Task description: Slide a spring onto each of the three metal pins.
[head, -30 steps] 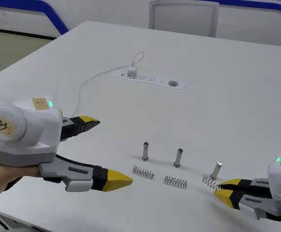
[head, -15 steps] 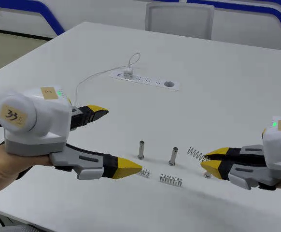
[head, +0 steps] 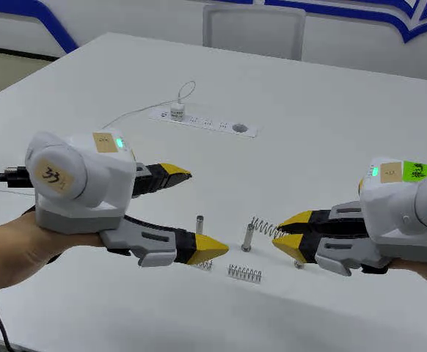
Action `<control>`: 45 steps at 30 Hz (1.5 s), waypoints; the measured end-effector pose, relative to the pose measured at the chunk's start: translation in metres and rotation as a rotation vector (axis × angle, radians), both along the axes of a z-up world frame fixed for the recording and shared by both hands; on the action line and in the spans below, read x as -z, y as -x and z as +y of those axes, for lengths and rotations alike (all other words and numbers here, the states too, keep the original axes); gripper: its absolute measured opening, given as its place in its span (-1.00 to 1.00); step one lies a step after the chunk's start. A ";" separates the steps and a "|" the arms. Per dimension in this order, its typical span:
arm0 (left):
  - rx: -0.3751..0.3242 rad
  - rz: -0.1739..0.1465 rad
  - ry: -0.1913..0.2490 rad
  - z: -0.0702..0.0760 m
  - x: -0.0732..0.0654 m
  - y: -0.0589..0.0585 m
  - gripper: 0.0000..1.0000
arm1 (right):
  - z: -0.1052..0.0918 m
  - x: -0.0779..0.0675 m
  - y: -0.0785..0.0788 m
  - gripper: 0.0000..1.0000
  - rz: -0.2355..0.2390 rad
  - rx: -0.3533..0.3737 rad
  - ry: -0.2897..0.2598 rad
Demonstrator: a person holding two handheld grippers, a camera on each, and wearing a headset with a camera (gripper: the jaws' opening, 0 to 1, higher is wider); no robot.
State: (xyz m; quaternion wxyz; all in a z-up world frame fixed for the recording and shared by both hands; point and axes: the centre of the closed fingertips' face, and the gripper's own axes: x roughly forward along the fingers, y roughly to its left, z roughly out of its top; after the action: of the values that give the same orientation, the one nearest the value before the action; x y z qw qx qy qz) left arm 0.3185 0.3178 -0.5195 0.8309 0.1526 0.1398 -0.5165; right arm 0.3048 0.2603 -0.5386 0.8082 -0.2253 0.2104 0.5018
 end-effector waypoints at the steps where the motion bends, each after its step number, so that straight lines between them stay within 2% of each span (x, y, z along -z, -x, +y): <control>1: 0.007 -0.003 -0.010 -0.002 0.002 0.000 0.35 | 0.001 0.000 0.001 -0.80 -0.005 -0.013 0.008; 4: 0.036 -0.006 -0.036 -0.010 0.008 0.002 0.27 | 0.003 0.002 0.004 -0.80 -0.030 -0.047 0.051; 6: 0.054 -0.020 -0.040 -0.014 0.008 0.003 0.14 | 0.005 0.003 0.006 -0.80 -0.029 -0.055 0.056; 9: 0.080 -0.015 -0.036 -0.019 0.007 0.004 -0.07 | 0.008 0.003 0.007 -0.80 -0.034 -0.066 0.059; 19: 0.133 -0.023 -0.073 -0.030 0.013 0.004 -0.32 | 0.017 0.001 0.008 -0.80 -0.043 -0.093 0.057; 22: 0.167 -0.022 -0.090 -0.033 0.015 0.009 -0.37 | 0.017 0.000 0.008 -0.80 -0.044 -0.094 0.058; 24: 0.206 -0.002 -0.110 -0.033 0.019 0.016 -0.52 | 0.018 0.000 0.008 -0.80 -0.044 -0.098 0.059; 26: 0.220 -0.014 -0.125 -0.034 0.020 0.017 -0.63 | 0.019 0.001 0.010 -0.80 -0.044 -0.108 0.063; 30: 0.238 -0.021 -0.157 -0.036 0.024 0.019 -0.59 | 0.021 0.003 0.013 -0.80 -0.045 -0.122 0.072; 35: 0.280 -0.037 -0.207 -0.038 0.027 0.023 -0.63 | 0.024 0.007 0.017 -0.80 -0.040 -0.135 0.078; 38: 0.303 -0.034 -0.236 -0.038 0.028 0.026 -0.66 | 0.024 0.008 0.018 -0.80 -0.038 -0.139 0.082; 43: 0.323 -0.039 -0.258 -0.040 0.030 0.028 -0.71 | 0.025 0.008 0.020 -0.80 -0.035 -0.145 0.083; 45: 0.327 -0.057 -0.270 -0.040 0.031 0.028 -0.71 | 0.026 0.008 0.020 -0.80 -0.038 -0.147 0.087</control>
State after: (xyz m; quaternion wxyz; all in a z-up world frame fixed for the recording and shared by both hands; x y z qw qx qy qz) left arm 0.2904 0.2781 -0.5506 0.7118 0.2976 0.1575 -0.6165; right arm 0.2853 0.2860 -0.5463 0.7625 -0.2843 0.1996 0.5458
